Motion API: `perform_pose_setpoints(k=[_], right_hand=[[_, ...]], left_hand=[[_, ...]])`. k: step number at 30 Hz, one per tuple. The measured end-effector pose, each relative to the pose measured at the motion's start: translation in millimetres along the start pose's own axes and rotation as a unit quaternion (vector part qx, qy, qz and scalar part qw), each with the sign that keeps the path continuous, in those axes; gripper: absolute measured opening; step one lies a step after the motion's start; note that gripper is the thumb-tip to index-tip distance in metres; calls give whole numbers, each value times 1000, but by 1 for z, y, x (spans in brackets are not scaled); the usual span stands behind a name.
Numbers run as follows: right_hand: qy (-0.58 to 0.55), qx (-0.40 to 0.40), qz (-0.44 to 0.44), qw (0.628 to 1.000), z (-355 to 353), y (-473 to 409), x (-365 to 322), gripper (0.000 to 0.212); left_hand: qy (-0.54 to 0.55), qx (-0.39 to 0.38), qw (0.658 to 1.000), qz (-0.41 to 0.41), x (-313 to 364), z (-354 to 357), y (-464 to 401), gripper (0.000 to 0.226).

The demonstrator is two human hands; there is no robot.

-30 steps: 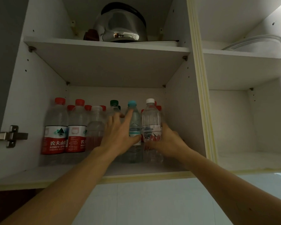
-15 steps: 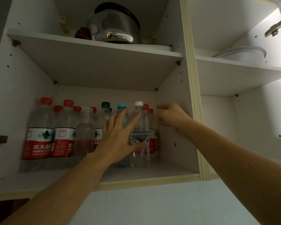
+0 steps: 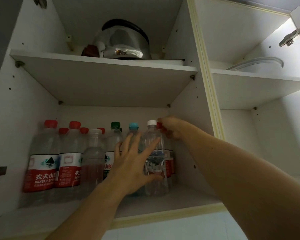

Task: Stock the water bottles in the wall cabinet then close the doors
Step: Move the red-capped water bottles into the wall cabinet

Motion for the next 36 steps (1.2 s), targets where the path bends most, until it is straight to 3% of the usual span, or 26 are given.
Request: perform_pose_setpoints(k=[5,9,14,26,31,36], right_hand=[[-48,-31,14,998,-2,2,6,28],[-69,1,-52,996,-9,5,1,28],[73,45,-126,988,-22,17,-1,25],[218,80,-201,952,-43,52,-7,30],[301,15,-141,943,-40,79,1,90],[375,-18,-142,916,-38,110,45,114]], left_hand=[[9,4,1000,4,-1,1,0,113],[12,8,1000,5,-1,2,0,113],[18,6,1000,0,1,2,-1,115],[32,-2,999,-8,3,3,0,118],[31,-11,999,0,5,0,0,123],[32,-28,999,9,2,-2,2,128]])
Point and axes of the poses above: each hand's wrist, its own y-axis away from the middle knuckle, its own z-axis out of the palm, x = y × z, the point moved 1 cm from there along -y, towards the middle knuckle, and after that the axes turned 1 degree about y, right-handed, at the moved point
